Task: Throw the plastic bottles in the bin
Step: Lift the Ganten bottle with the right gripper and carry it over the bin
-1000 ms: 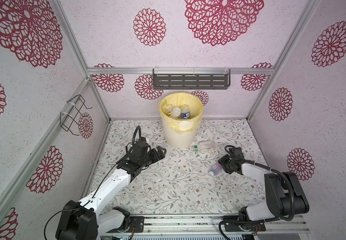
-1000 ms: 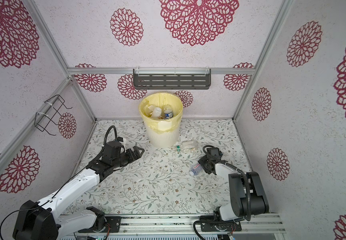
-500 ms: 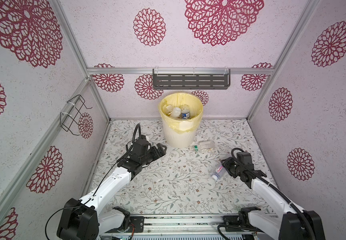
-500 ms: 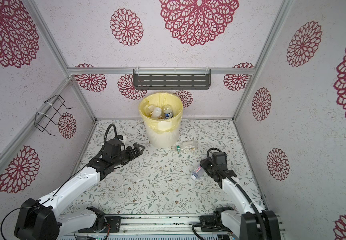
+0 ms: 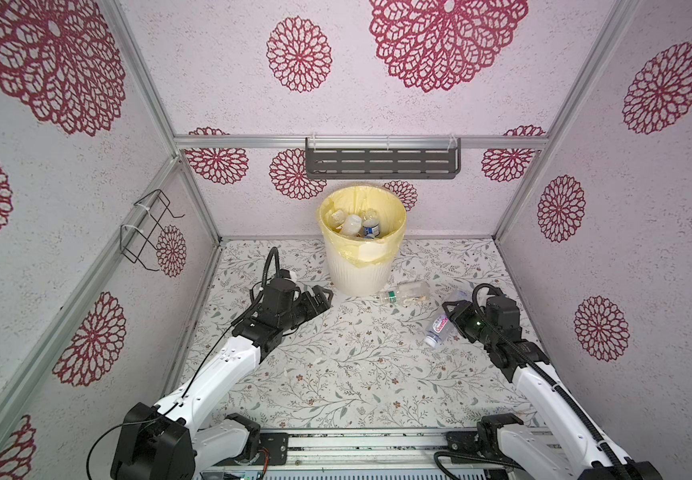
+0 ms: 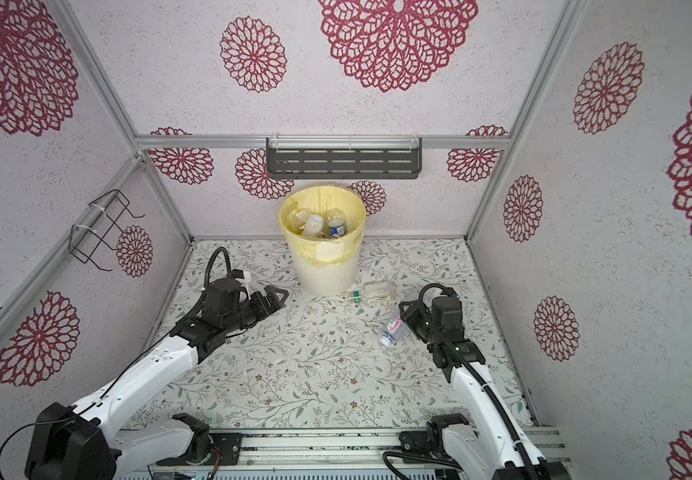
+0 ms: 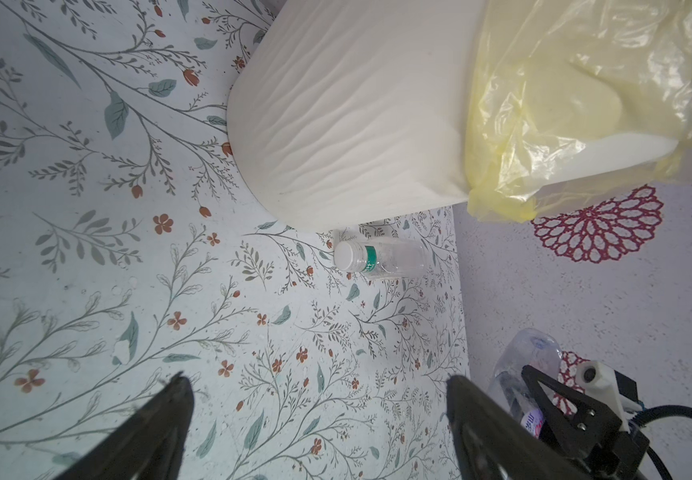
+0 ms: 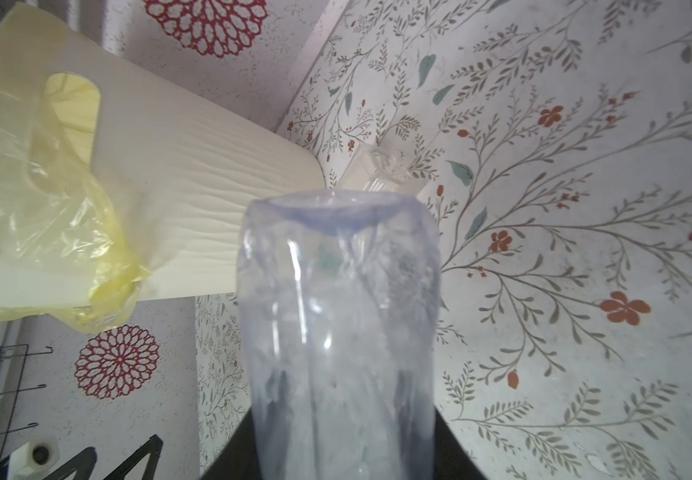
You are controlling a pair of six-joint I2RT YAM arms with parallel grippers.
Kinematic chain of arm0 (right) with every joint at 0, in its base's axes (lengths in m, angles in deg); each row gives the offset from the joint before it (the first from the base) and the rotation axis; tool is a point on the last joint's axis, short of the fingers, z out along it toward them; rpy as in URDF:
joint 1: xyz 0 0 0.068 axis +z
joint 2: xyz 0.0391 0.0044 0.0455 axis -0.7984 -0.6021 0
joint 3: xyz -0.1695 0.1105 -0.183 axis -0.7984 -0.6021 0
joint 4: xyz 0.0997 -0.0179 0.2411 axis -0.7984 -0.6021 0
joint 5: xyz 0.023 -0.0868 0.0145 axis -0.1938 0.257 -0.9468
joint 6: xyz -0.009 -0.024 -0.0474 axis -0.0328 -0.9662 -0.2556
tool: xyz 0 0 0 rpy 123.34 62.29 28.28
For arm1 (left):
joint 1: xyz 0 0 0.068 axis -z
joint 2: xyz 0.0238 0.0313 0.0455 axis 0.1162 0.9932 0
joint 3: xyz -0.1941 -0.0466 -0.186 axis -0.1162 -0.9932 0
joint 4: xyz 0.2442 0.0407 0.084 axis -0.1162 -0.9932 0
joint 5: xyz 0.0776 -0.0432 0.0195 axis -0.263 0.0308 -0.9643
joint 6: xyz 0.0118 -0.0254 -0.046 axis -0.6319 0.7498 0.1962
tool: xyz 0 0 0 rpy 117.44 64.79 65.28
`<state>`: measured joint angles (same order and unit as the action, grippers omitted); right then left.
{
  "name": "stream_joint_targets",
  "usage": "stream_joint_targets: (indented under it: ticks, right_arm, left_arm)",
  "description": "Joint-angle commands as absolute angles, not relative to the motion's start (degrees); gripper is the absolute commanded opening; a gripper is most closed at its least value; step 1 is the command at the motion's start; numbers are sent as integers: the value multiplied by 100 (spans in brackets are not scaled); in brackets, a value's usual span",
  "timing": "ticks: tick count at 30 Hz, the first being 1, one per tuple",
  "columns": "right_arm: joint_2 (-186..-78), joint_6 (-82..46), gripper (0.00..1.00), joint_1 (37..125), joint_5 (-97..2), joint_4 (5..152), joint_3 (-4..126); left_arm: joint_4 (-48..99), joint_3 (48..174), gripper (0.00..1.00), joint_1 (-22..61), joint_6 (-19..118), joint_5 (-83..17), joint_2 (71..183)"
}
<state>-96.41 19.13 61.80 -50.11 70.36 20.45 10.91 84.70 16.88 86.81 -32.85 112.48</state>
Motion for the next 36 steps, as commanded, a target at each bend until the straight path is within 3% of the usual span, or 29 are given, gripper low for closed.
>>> stream_joint_targets:
  ticks: [1,25,32,36]
  right_arm:
    - [-9687,1793,41,6212,-5233,7326,2407]
    - [-10390,1630,40,6576,-5330,7614,4228]
    - [-11547,1450,40,7299,-4969,7700,5794]
    - [-13070,1308,39,7446,-5078,7556,7433]
  left_arm:
    - [1208,8555,97,1658,8686,-3320,11131]
    - [1024,8375,97,1615,8532,-3470,10950]
    - [970,8381,97,1559,8567,-3396,10965]
    - [937,8451,97,1550,8611,-3349,10965]
